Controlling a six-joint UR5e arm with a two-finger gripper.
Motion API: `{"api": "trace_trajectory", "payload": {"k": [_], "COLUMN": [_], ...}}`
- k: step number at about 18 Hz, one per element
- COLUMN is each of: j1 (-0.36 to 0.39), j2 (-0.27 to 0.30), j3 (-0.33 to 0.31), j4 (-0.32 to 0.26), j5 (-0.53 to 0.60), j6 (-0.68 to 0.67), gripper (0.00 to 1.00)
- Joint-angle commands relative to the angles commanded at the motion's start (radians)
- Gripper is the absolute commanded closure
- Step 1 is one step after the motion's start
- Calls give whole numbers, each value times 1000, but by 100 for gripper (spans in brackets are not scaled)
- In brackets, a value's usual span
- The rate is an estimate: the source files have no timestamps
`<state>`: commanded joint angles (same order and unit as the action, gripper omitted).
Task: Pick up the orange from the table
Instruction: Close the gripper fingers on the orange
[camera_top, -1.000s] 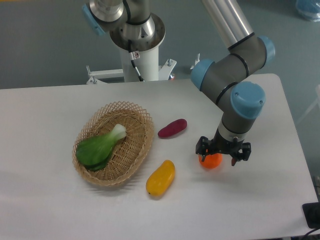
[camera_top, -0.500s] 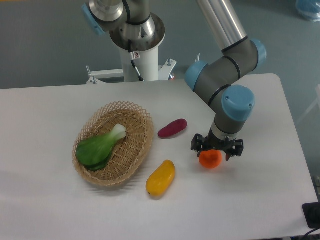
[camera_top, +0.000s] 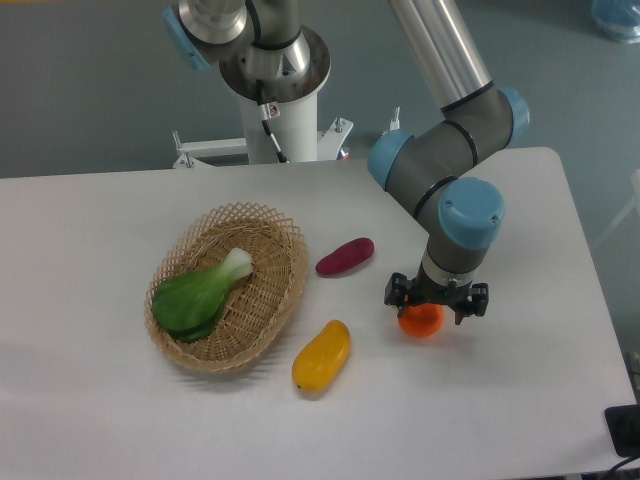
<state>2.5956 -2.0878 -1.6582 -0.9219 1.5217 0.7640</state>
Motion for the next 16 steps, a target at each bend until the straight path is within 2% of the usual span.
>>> {"api": "trace_trajectory", "payload": {"k": [5,7,16], "j1": [-3,-3,-3], "j2": [-5,-11,-17], "j3": [-6,-8,-14], "j4": [2,24,29], "j5": [0,6,37], "j6": [3,6,6], "gripper": [0,0,0]}}
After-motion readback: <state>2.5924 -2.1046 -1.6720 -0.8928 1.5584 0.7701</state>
